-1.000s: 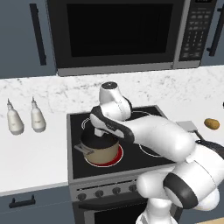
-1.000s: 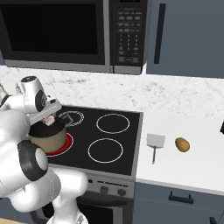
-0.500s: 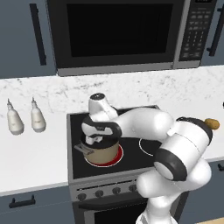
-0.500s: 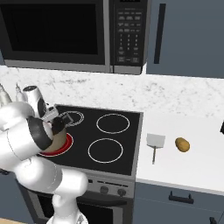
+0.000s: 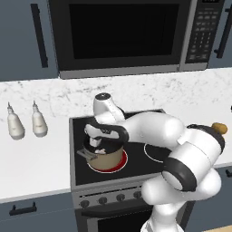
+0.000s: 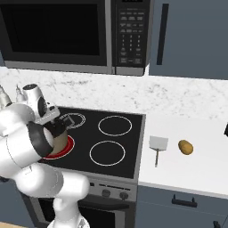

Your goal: Put the garlic and potato in the pot. Retrieve the spatula and lightly stir the vegetables in the pot.

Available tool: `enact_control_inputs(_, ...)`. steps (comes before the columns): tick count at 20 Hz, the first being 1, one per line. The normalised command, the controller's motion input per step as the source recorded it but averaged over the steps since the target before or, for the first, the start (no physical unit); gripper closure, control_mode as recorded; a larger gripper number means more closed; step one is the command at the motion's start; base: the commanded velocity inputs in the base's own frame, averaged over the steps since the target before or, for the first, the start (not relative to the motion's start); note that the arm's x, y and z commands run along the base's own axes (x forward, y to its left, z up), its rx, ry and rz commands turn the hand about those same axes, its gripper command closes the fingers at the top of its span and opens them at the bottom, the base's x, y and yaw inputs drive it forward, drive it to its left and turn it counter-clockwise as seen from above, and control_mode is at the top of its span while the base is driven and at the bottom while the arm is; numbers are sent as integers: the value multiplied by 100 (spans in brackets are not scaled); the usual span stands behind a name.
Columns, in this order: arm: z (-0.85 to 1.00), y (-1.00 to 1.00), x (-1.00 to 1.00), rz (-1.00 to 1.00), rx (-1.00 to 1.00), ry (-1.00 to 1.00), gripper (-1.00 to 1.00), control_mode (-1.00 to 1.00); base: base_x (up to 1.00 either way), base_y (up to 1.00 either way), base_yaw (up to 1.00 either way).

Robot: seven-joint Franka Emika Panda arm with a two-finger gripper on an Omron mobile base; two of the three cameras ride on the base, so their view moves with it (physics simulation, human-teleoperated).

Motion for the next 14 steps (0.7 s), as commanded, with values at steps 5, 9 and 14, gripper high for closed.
enact_control_inputs(5,65,-69,-70,0,0,-18,-100,-100,0,0,0)
enact_control_inputs(9,36,-95,-79,-1,0,-19,-100,-100,0,0,0)
enact_control_inputs(14,29,-100,-60,-4,2,-16,-100,-100,0,0,0)
